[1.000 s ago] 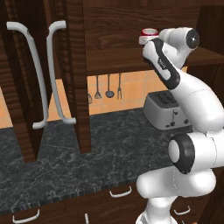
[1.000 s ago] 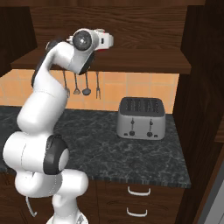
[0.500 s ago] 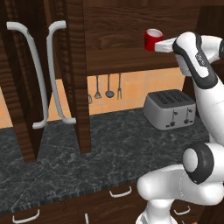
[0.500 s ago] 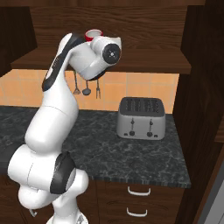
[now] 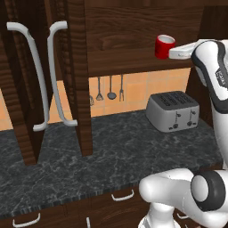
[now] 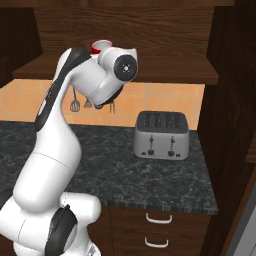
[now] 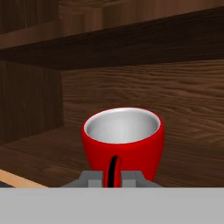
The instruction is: Gather all objects into one cabinet and sort the glasses and bowls to opposite sides.
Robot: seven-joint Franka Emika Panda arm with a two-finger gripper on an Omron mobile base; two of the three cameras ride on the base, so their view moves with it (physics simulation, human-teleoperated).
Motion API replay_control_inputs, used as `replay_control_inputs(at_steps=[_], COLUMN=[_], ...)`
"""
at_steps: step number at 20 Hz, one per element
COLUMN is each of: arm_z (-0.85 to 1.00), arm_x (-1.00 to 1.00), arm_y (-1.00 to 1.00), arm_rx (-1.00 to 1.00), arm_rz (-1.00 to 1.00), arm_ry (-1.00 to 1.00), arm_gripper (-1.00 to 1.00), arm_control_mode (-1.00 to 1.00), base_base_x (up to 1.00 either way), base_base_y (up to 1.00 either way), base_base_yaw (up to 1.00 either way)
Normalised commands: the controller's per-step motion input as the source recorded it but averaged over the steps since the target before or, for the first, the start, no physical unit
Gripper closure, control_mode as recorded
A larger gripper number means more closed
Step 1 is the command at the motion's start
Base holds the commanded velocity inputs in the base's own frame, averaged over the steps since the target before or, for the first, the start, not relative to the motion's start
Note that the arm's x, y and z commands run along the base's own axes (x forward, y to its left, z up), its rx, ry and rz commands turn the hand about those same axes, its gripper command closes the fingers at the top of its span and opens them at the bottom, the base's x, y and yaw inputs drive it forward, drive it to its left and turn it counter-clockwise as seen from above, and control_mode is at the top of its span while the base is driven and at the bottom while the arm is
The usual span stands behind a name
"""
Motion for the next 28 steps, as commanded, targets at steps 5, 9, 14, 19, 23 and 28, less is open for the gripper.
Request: replay_control_inputs(at_steps=[5,9,14,19,23,28], arm_z=[0.00,0.00,0.00,0.00,0.00,0.00], arm_x=[0.00,0.00,0.00,0.00,0.00,0.00], arm_y=[0.00,0.00,0.00,0.00,0.00,0.00], arm_rx=[0.00,0.00,0.00,0.00,0.00,0.00], arm_rz=[0.00,0.00,0.00,0.00,0.00,0.00], arm_ry=[0.00,0.00,0.00,0.00,0.00,0.00], arm_gripper=[1.00,1.00,1.00,1.00,1.00,1.00], arm_control_mode=[-1.00,-1.00,1.00,1.00,1.00,1.00], base_base_x=[0.00,0.00,-0.07,-0.48,-0.70,-1.00], base_base_y=[0.00,0.00,0.00,0.00,0.00,0.00], base_base_yaw=[0.00,0.00,0.12,0.32,0.20,0.01])
